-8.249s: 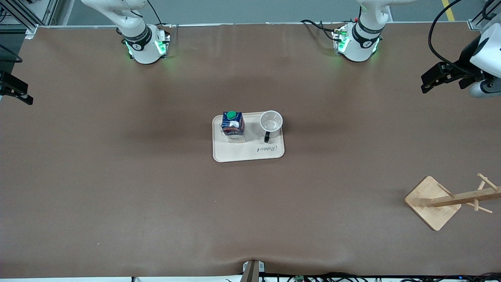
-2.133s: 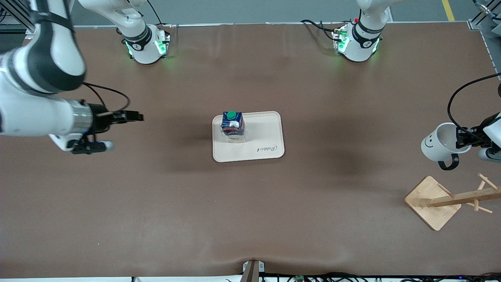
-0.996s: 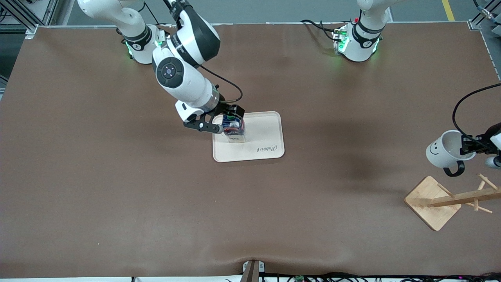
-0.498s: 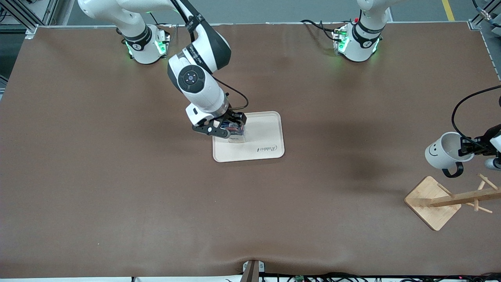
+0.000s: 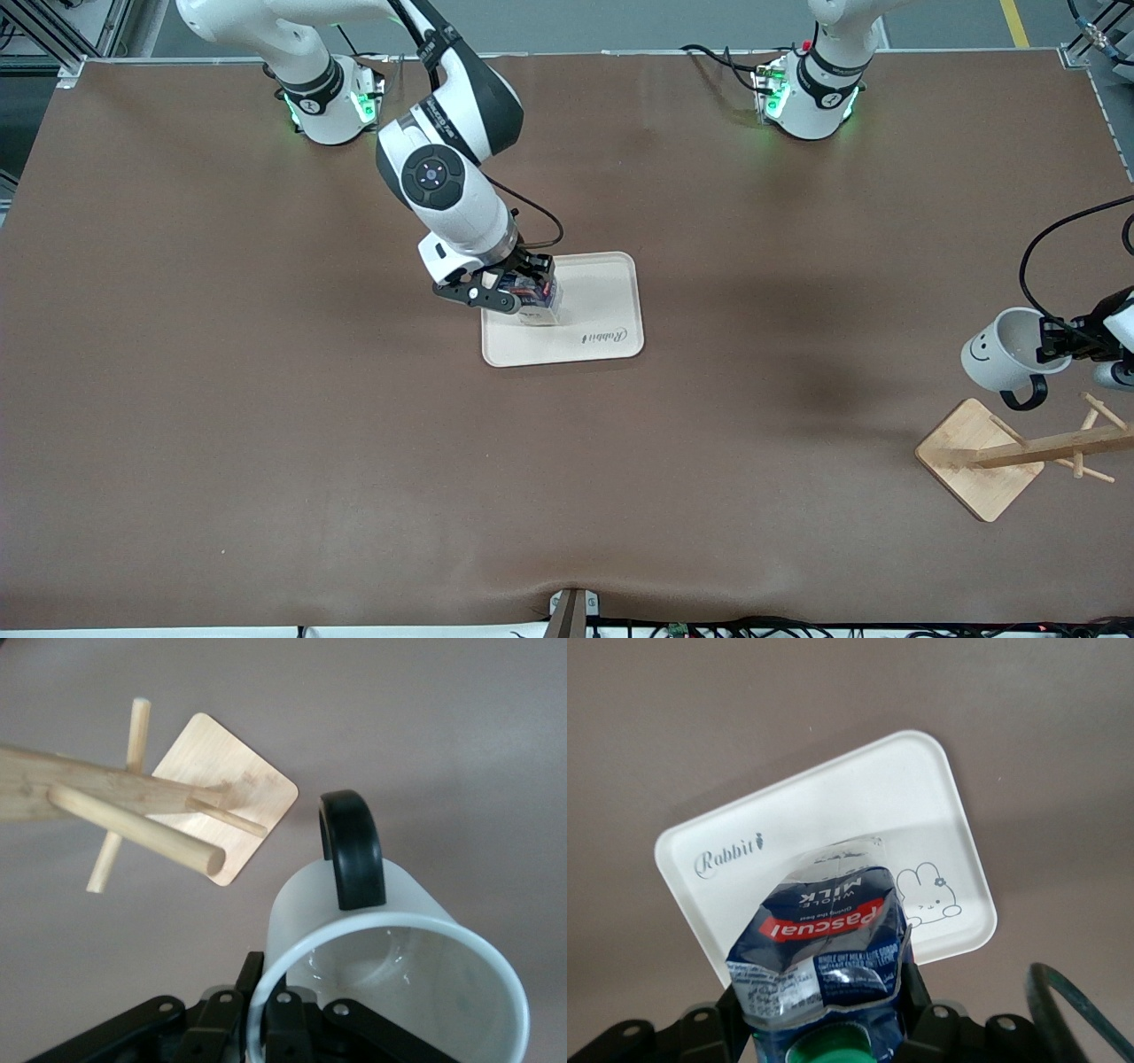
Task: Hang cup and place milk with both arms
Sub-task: 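Grasp the blue milk carton with the right gripper, then carry the carton off the tray while the left gripper hangs the mug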
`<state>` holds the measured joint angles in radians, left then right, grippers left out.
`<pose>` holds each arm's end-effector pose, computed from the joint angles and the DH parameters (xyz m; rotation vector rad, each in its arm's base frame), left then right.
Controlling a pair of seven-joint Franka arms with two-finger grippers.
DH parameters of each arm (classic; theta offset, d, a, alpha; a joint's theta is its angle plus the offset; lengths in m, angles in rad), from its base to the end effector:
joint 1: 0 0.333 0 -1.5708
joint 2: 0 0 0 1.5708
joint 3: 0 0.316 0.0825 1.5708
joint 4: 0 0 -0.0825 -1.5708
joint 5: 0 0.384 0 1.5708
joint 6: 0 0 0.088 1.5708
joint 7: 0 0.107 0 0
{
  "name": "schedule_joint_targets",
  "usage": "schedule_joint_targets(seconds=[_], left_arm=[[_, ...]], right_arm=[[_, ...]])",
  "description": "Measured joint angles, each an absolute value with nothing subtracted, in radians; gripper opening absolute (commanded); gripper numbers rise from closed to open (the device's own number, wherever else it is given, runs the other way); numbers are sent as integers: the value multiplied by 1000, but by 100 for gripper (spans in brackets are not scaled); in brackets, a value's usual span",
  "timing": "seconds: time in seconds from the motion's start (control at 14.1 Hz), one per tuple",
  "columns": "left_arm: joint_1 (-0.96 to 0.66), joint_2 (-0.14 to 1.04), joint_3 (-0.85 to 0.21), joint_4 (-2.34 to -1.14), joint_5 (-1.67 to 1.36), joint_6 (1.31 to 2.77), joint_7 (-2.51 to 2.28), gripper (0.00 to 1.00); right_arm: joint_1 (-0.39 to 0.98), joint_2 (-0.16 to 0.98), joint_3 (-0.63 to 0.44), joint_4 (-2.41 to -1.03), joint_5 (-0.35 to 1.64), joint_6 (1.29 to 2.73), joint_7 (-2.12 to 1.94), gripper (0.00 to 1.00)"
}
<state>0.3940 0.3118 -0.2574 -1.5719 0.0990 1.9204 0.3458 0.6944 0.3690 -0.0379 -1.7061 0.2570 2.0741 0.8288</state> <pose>0.6470 0.1148 0.4708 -3.0940 0.3530 -0.0658 0.5100 0.4123 0.3790 -2.9463 0.4366 0.2138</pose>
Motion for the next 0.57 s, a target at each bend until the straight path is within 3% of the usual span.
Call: schedule_joint_targets(seconds=[0.28, 0.57], left_arm=[[394, 324, -258, -1571, 84, 1939, 348, 0], [395, 325, -258, -1540, 81, 1943, 360, 0]], right_arm=[[532, 334, -50, -1564, 253, 1783, 620, 0], [320, 290, -57, -1548, 250, 1649, 376, 0]])
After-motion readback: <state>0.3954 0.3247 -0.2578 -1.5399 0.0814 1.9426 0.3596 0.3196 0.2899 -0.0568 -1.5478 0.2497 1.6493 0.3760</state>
